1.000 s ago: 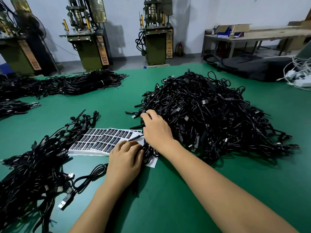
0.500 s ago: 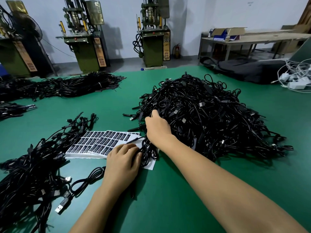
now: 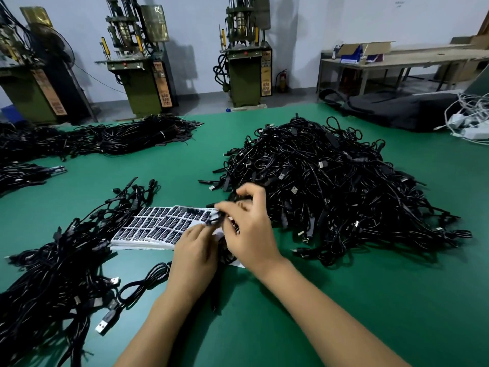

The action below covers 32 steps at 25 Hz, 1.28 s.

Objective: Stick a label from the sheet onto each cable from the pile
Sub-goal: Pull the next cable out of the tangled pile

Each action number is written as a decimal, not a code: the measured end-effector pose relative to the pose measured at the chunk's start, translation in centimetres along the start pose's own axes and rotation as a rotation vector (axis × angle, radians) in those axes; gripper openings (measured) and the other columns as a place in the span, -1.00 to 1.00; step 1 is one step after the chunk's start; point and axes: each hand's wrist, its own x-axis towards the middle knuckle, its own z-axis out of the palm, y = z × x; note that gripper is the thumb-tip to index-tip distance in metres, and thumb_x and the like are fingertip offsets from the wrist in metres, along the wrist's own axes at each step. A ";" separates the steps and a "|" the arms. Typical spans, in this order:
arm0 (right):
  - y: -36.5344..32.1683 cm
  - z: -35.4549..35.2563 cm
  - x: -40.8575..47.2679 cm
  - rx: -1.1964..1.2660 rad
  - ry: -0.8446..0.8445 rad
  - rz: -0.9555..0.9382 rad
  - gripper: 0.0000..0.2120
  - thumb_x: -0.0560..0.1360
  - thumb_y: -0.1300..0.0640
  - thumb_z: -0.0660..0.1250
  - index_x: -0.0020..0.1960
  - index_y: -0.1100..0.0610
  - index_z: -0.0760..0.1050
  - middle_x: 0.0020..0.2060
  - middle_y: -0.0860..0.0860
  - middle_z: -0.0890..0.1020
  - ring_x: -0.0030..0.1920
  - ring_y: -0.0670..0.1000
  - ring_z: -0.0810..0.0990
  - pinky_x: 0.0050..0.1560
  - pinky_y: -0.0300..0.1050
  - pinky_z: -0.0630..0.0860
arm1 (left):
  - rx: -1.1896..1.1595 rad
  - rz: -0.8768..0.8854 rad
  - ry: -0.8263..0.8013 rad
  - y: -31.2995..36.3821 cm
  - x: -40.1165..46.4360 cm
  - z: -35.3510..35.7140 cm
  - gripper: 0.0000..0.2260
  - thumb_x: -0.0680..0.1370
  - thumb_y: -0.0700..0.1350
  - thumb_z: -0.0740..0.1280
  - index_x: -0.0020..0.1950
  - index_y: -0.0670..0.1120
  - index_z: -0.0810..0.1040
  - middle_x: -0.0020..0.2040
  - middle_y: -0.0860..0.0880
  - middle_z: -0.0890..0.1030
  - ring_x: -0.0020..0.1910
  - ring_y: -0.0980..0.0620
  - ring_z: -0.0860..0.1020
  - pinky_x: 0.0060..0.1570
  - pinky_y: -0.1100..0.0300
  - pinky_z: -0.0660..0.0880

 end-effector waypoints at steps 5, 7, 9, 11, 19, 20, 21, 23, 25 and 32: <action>-1.1 0.2 -1.7 -0.018 -0.161 -0.115 -0.77 0.39 0.39 0.31 0.00 0.22 0.61 0.03 0.22 0.43 -0.24 0.08 0.50 -0.26 0.00 0.55 | -0.954 -0.501 0.057 0.5 0.3 -1.7 -0.77 0.61 -0.36 0.15 0.08 -0.18 0.57 -0.05 -0.13 0.67 -0.10 0.07 0.64 -0.18 0.36 0.53; -2.0 0.3 -2.1 -0.013 -0.215 -0.204 -0.80 0.45 0.35 0.28 0.03 0.23 0.59 0.02 0.16 0.40 -0.20 0.12 0.51 -0.21 0.00 0.56 | -1.233 -0.650 -0.036 0.4 0.5 -2.7 -0.76 0.64 -0.17 0.14 0.10 -0.23 0.57 -0.05 -0.18 0.67 -0.07 -0.03 0.65 -0.21 0.26 0.58; -2.7 0.5 -2.5 -0.011 -0.207 -0.269 -0.83 0.47 0.35 0.30 0.01 0.24 0.60 0.02 0.11 0.38 -0.15 0.10 0.50 -0.13 -0.06 0.55 | -1.420 -0.740 -0.154 0.3 0.8 -3.4 -0.63 0.63 0.00 0.11 0.11 -0.27 0.54 -0.07 -0.19 0.66 -0.11 -0.04 0.66 -0.20 0.23 0.60; -3.1 0.8 -2.7 -0.022 -0.214 -0.336 -0.86 0.43 0.36 0.33 -0.05 0.26 0.61 -0.04 0.17 0.48 -0.17 0.12 0.50 -0.13 -0.05 0.53 | -1.500 -0.774 -0.209 0.2 1.0 -3.7 -0.62 0.58 0.02 0.15 0.08 -0.27 0.54 -0.06 -0.19 0.66 -0.12 -0.07 0.66 -0.17 0.19 0.62; -3.3 1.2 -3.1 0.069 -0.389 -0.377 -0.78 0.38 0.38 0.29 0.00 0.31 0.59 -0.10 0.22 0.56 -0.17 0.21 0.53 -0.13 0.04 0.52 | -1.460 -0.711 -0.127 -0.8 1.1 -3.6 -0.72 0.55 -0.13 0.25 0.18 -0.25 0.53 -0.19 -0.08 0.64 -0.13 -0.02 0.67 -0.16 0.21 0.60; -3.3 1.2 -3.2 0.086 -0.398 -0.380 -0.76 0.38 0.38 0.28 0.03 0.31 0.59 -0.10 0.22 0.57 -0.15 0.21 0.54 -0.11 0.04 0.53 | -1.464 -0.719 -0.126 -0.8 1.2 -3.6 -0.74 0.56 -0.15 0.24 0.17 -0.25 0.52 -0.24 -0.07 0.61 -0.17 -0.01 0.66 -0.19 0.21 0.60; -3.2 1.3 -3.3 0.096 -0.395 -0.374 -0.74 0.39 0.38 0.27 0.05 0.30 0.59 -0.09 0.21 0.57 -0.12 0.20 0.55 -0.09 0.04 0.54 | -1.467 -0.729 -0.134 -0.9 1.2 -3.5 -0.75 0.56 -0.17 0.23 0.17 -0.26 0.53 -0.26 -0.08 0.58 -0.19 -0.02 0.64 -0.20 0.21 0.60; -3.0 1.2 -3.3 0.113 -0.329 -0.293 -0.71 0.39 0.36 0.27 0.08 0.27 0.58 -0.05 0.17 0.59 -0.05 0.16 0.58 -0.04 0.01 0.57 | -1.429 -0.757 -0.145 -1.1 1.2 -3.5 -0.80 0.57 -0.24 0.21 0.12 -0.26 0.55 -0.24 -0.12 0.58 -0.23 -0.04 0.61 -0.23 0.22 0.60; -2.6 1.2 -3.2 0.122 -0.179 -0.149 -0.72 0.40 0.35 0.27 0.07 0.22 0.60 -0.06 0.10 0.60 -0.06 0.07 0.61 -0.07 -0.07 0.59 | -1.330 -0.771 -0.126 -1.1 1.2 -3.4 -0.82 0.58 -0.31 0.16 0.06 -0.27 0.55 -0.30 -0.16 0.58 -0.35 -0.03 0.58 -0.38 0.22 0.56; 0.7 0.6 -1.7 0.054 0.175 0.347 -0.78 0.42 0.41 0.27 -0.02 0.22 0.60 -0.16 0.05 0.59 -0.19 -0.05 0.53 -0.14 -0.07 0.51 | -0.935 -0.701 0.110 -2.3 1.1 -4.5 -0.85 0.65 -0.19 0.16 -0.02 -0.08 0.51 -0.52 0.02 0.36 -0.62 0.06 0.34 -0.63 0.29 0.28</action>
